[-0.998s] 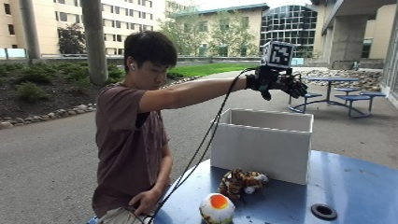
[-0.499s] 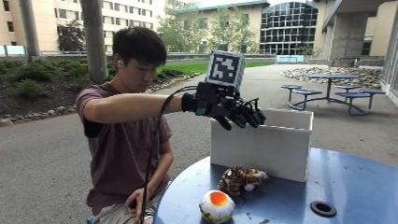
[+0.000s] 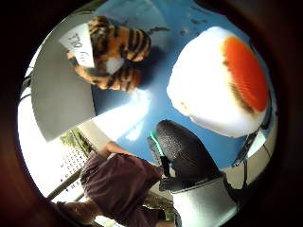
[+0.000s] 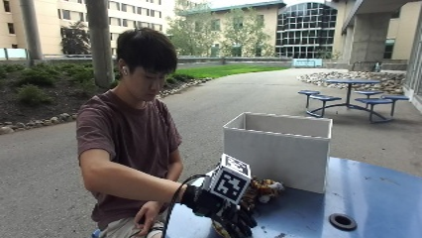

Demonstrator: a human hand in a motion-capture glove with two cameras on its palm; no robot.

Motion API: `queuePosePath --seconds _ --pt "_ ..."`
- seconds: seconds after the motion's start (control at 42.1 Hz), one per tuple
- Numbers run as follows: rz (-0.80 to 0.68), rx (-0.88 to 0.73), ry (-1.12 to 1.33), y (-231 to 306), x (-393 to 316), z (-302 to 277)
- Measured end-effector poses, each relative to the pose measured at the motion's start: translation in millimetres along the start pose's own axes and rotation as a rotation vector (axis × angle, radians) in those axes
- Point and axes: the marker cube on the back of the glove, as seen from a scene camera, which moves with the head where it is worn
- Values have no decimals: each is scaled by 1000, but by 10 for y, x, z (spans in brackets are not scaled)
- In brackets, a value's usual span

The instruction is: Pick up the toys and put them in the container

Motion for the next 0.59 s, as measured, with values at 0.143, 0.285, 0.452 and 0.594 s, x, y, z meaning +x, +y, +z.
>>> queuePosePath --seconds 0.143,0.285,0.452,0.594 --pt "-32 124 -32 -133 25 220" --pt "-33 296 -143 -259 -19 266" --pt "-25 357 -163 -413 -109 147" --pt "-27 317 -167 -434 -155 -100"
